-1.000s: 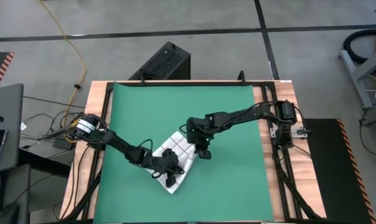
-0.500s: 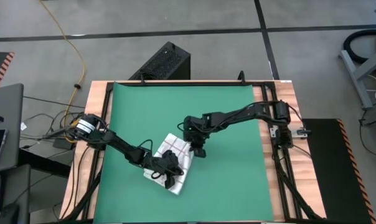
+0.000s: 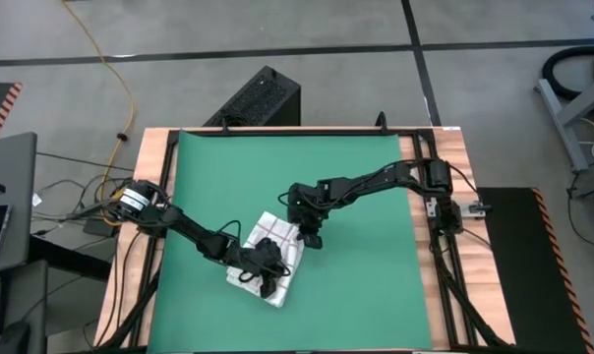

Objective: Roll towel
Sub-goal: Roll the white towel

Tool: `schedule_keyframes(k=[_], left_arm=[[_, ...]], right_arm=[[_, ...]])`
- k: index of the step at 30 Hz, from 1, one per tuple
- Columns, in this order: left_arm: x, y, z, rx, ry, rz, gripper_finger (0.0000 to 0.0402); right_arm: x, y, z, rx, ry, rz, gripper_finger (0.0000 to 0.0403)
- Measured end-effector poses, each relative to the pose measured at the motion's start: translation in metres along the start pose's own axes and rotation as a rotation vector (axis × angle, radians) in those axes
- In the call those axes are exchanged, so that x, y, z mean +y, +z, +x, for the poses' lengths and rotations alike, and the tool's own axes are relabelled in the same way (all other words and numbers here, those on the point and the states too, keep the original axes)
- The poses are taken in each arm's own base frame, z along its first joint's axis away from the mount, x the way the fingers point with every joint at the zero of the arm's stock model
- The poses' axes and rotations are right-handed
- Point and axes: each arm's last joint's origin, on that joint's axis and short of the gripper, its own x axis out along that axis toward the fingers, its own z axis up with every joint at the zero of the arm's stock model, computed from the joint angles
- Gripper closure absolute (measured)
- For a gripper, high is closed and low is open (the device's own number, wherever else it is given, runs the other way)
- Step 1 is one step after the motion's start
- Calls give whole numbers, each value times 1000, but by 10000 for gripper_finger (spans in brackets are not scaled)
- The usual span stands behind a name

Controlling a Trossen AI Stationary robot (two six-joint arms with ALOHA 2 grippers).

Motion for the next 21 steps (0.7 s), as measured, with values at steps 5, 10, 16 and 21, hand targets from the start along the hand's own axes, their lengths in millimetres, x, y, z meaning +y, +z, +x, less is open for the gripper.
schedule_keyframes(k=[5, 10, 16, 21], left_arm=[[-12, 12, -15, -27, -45, -27, 401], [-27, 26, -43, 16, -35, -46, 401], [-54, 53, -79, -52, 46, 38, 401], [-79, 91, -81, -151, 89, 220, 401]], right_arm=[[-3, -4, 13, 19, 11, 4, 385], [-3, -5, 14, 27, -10, 5, 385], [-3, -4, 14, 17, -19, 0, 385], [0, -4, 16, 12, -23, -9, 385]])
